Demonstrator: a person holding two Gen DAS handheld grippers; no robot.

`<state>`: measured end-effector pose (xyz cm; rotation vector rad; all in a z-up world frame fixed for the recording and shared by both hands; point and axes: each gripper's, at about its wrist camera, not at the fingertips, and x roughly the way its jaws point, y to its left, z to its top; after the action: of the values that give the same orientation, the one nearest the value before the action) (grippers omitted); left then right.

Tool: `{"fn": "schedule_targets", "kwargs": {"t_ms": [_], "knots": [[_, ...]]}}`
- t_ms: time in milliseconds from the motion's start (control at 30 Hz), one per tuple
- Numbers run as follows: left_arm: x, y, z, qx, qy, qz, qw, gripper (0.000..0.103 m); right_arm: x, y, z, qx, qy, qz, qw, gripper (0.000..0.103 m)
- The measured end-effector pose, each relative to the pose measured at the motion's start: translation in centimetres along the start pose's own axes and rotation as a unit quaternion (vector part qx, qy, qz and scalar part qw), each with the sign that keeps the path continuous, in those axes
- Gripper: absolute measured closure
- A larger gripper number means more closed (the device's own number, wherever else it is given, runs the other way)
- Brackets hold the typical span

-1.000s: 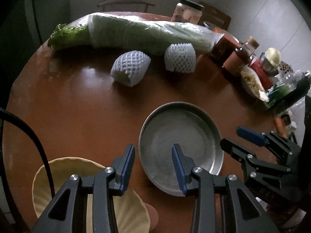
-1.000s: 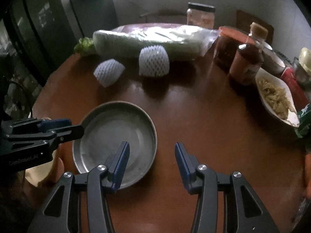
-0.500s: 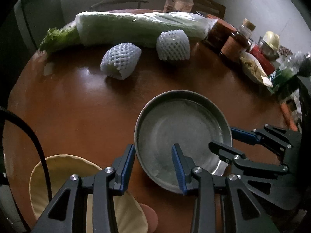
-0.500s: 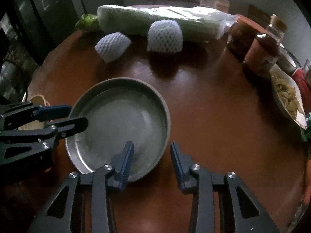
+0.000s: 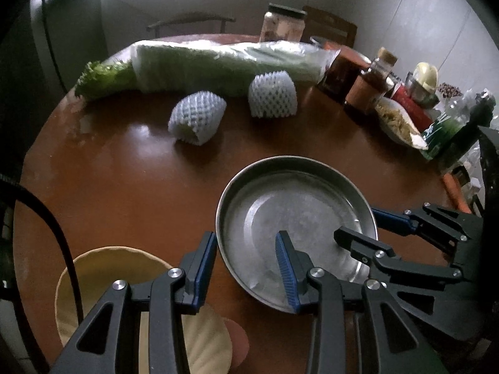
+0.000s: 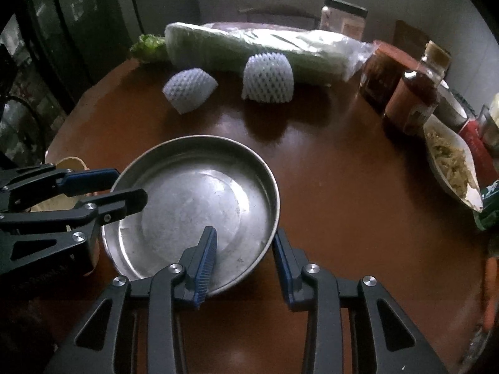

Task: Organize plates and bowls
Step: 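Close the left tool on the rim of the small steel plate, then lift the steel plate with the left tool over the cream shell plate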

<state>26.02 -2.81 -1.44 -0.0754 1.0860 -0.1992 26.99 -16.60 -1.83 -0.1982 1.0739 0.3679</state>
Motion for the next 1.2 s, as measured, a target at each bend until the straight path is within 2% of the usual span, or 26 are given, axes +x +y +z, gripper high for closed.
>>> {"fn": "schedule_targets", "kwargs": {"t_ms": [433, 700, 1200], "knots": [[-5.5, 1.1, -1.3, -0.015, -0.053, -0.004, 0.9985, 0.064, -4.7, 2.4, 0.3, -0.014, -0.058, 0.002, 0.998, 0.065], [-9.5, 3.4, -3.1, -0.041, -0.091, 0.004, 0.995, 0.064, -7.2, 5.8, 0.2, -0.043, -0.086, 0.018, 0.995, 0.065], [-13.1, 7.9, -6.3, -0.078, -0.12, 0.024, 0.9894, 0.064, -7.9, 11.8, 0.0, -0.083, -0.098, 0.043, 0.991, 0.065]]}}
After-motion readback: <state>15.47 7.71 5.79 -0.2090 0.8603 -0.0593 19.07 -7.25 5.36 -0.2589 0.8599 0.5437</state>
